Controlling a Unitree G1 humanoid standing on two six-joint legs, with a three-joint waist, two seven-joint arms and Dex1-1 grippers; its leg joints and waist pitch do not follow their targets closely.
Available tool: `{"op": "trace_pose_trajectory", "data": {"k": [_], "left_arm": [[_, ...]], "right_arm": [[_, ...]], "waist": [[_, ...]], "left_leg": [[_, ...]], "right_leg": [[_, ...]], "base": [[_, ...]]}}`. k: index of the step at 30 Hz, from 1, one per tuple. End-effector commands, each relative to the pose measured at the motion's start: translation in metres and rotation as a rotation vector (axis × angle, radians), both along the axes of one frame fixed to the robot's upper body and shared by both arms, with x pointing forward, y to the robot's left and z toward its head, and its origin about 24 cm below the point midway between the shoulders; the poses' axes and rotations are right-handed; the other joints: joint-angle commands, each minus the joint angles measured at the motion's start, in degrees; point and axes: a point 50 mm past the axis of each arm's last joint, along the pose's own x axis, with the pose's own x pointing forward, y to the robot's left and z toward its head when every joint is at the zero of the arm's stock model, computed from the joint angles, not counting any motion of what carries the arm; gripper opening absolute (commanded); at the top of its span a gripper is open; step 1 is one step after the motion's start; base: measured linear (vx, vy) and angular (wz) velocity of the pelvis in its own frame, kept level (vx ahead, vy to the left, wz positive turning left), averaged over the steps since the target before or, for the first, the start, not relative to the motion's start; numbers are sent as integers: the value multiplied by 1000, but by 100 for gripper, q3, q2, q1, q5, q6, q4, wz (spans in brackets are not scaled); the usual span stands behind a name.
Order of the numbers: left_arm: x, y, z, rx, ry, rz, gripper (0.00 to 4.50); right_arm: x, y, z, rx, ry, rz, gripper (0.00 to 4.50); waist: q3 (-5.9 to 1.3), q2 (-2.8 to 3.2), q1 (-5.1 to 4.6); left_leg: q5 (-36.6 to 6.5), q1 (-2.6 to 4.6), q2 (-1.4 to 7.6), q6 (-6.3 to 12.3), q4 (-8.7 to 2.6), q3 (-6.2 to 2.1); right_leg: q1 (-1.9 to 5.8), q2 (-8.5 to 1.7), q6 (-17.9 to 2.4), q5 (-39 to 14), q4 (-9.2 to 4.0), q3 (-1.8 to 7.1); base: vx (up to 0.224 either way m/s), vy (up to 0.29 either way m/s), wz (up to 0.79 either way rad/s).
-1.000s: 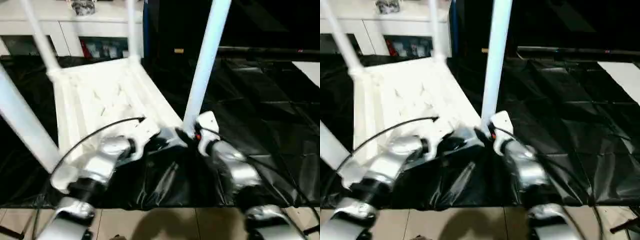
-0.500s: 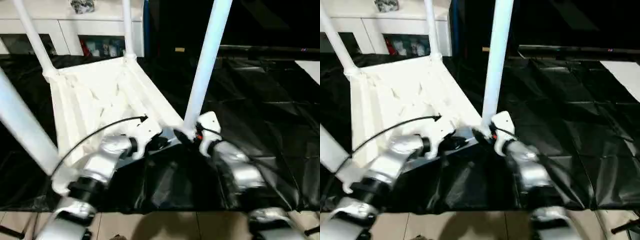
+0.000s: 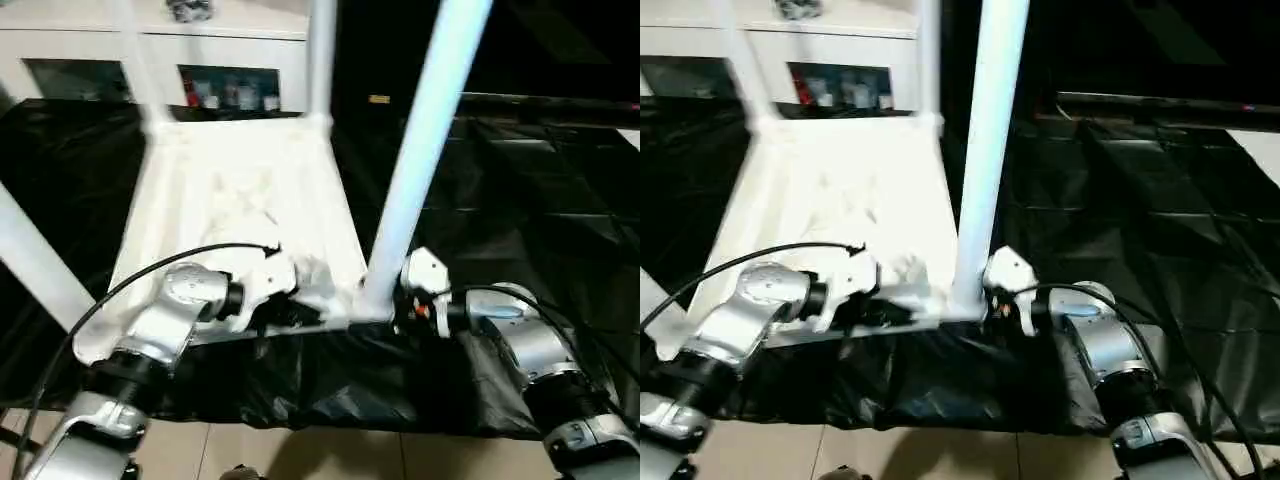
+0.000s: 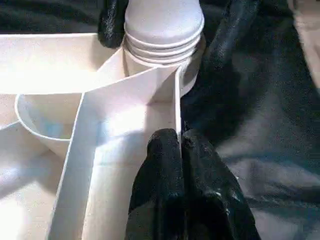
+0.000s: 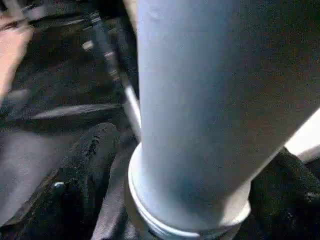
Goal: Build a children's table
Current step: Rotate leg to tighten
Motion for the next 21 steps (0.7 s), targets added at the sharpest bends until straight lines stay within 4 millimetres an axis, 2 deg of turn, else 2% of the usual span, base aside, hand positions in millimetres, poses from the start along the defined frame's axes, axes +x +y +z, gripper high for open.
{"op": "trace_pose_trajectory", "data": {"k": [1,5,9,13,17,19,21], "left_arm": [[-7,-10,-6,15,27,-64,0],[-8,-6,-5,11,37,-71,0],[-10,-3,-5,5,60,-87,0],[-11,-2,-4,-6,68,-87,0],[-5,-7,-4,-30,30,-14,0],[3,-11,-2,-50,-10,71,0],[12,-16,0,-73,-52,171,0]], "right_arm": [[-9,15,0,6,28,137,368],[-14,16,0,2,66,201,349],[-18,17,-1,0,86,238,311],[-21,19,-3,7,96,245,285],[-20,21,-7,17,83,173,276],[-12,24,-8,42,59,58,273],[-3,29,-10,73,37,-80,272]], "waist": [[-323,-22,-4],[-332,-37,14],[-342,-34,37],[-338,-25,58],[-336,-5,64],[-323,-6,64],[-295,-19,25]], "left_leg": [[-1622,35,162,210,-369,-56],[-1467,32,167,223,-359,-56],[-1367,28,162,247,-351,-52],[-1409,36,162,214,-353,-49],[-1473,45,161,164,-359,-52],[-1591,52,159,134,-370,-54],[-1854,67,134,-8,-387,-77]], "right_leg": [[243,-278,-1194,-1538,-380,225],[245,-283,-1193,-1458,-367,228],[246,-275,-1229,-1282,-345,226],[243,-279,-1237,-1326,-352,226],[237,-274,-1208,-1380,-366,228],[232,-276,-1167,-1563,-390,228],[207,-306,-978,-2232,-467,221]], "base": [[0,0,0],[0,0,0],[0,0,0],[0,0,0],[0,0,0],[0,0,0],[0,0,0]]}}
